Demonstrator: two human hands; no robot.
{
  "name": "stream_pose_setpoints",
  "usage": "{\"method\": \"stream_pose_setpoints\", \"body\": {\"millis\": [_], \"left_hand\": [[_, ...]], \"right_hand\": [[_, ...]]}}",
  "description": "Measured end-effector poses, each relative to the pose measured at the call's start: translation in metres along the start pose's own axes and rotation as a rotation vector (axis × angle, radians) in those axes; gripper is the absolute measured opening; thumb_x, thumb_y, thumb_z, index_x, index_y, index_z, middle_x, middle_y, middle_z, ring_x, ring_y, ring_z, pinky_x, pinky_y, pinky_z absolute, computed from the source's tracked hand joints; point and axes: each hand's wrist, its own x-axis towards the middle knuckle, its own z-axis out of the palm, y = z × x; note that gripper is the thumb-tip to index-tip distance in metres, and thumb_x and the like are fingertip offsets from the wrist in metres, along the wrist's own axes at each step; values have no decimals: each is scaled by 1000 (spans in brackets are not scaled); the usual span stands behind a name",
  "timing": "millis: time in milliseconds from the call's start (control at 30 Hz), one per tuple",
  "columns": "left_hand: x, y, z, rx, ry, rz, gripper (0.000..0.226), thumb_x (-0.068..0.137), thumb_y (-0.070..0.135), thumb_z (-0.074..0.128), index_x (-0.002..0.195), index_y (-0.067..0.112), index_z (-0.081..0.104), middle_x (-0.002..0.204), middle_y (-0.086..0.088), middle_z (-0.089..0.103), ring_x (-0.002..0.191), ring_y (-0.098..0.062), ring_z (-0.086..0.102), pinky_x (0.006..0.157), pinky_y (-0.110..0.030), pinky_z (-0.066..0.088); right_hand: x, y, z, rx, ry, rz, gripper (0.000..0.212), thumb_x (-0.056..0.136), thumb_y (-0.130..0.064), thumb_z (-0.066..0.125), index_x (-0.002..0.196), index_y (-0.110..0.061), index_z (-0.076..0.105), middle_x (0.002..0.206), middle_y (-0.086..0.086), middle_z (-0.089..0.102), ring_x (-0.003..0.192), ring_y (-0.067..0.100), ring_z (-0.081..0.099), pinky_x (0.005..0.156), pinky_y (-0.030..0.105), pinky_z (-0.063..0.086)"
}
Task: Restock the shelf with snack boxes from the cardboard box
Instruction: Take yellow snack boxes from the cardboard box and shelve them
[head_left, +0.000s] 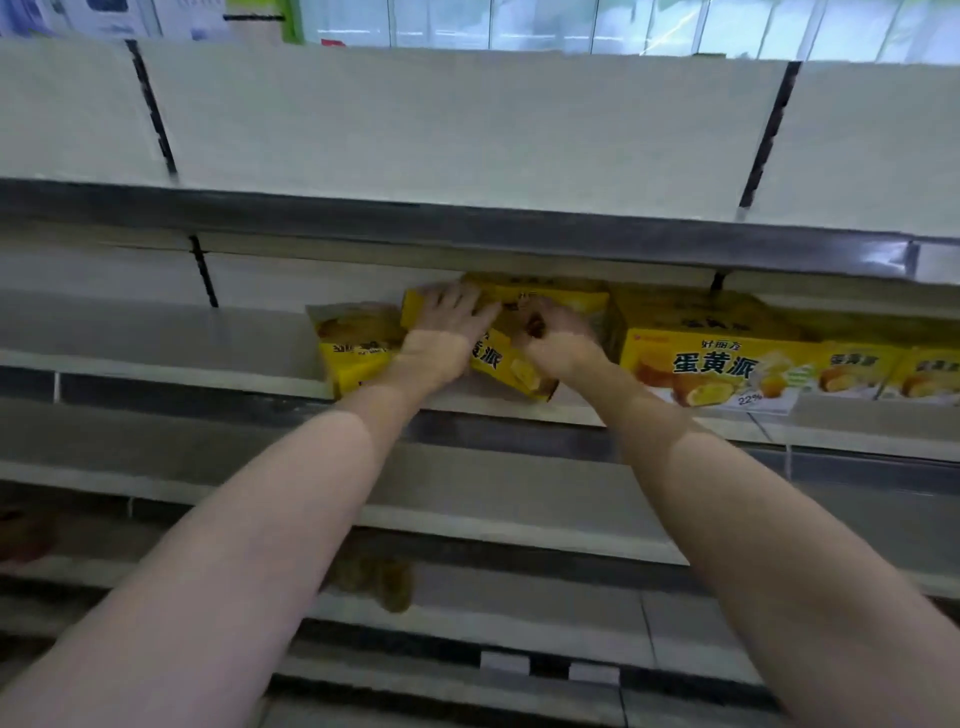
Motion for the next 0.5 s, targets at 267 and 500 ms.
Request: {"method": "stream_pose_setpoints", "body": {"millis": [267, 500], "left_hand": [[-4, -13, -5, -134, -194, -41, 87, 78, 41, 79, 148, 19, 34, 151, -13, 33, 138, -34, 33, 108, -47, 35], [4, -16, 0, -210, -351, -173, 81, 81, 39, 78, 148, 15, 39, 145, -18, 45, 130, -38, 47, 106, -46, 44]], "right_hand": [[5, 14, 11, -98, -140, 301, 106, 64, -85, 58, 148, -25, 33, 157, 10, 31, 144, 37, 27, 116, 54, 26], [-3, 19, 12, 106, -240, 392, 157, 36, -96, 64, 158, -20, 0, 164, 11, 13, 149, 36, 18, 117, 53, 29]]}}
